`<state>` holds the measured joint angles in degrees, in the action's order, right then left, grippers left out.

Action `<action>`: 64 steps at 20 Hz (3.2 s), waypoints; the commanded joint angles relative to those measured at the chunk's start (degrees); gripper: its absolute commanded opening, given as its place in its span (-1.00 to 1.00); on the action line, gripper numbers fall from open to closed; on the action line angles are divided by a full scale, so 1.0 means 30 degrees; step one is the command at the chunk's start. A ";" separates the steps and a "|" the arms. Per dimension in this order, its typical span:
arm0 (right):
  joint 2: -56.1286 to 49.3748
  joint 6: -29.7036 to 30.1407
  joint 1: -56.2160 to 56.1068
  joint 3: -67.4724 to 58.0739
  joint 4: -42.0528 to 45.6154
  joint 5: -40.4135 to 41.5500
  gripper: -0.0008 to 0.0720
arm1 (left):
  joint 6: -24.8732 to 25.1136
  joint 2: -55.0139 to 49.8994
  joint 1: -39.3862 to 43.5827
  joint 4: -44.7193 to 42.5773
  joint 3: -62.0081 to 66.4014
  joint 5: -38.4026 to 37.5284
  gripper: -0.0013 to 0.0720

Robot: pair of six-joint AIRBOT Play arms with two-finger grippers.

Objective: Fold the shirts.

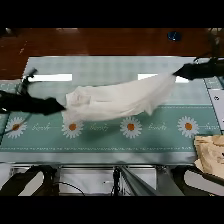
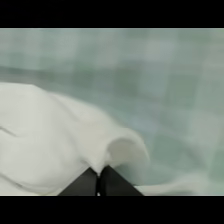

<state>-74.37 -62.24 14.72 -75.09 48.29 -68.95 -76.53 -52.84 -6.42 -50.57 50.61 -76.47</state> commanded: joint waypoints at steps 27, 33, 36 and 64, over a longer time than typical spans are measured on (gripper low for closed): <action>0.8684 -0.7912 -0.0044 -1.5526 1.1409 -1.1628 -0.94 | -0.4721 0.4641 -0.1741 -0.4736 2.1740 -0.7322 -0.90; 0.7213 -0.7941 -0.0044 -1.2458 1.1417 -1.2393 -0.94 | -0.2739 0.4481 -0.2987 -0.5457 1.7631 -0.7927 -0.90; 0.4306 -0.7890 -0.0044 -1.1475 1.0965 -1.1147 -0.94 | -0.1996 0.3869 -0.2973 -0.5289 1.4586 -0.4568 -0.90; -1.0265 -0.7686 -0.4029 -1.1468 1.0214 -0.0838 -0.94 | 0.3162 -1.4324 0.0408 -0.2120 1.3151 0.6666 -0.90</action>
<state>-102.50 -85.01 2.68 -109.51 79.66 -71.55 -68.66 -92.09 -6.50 -56.95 90.06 -59.29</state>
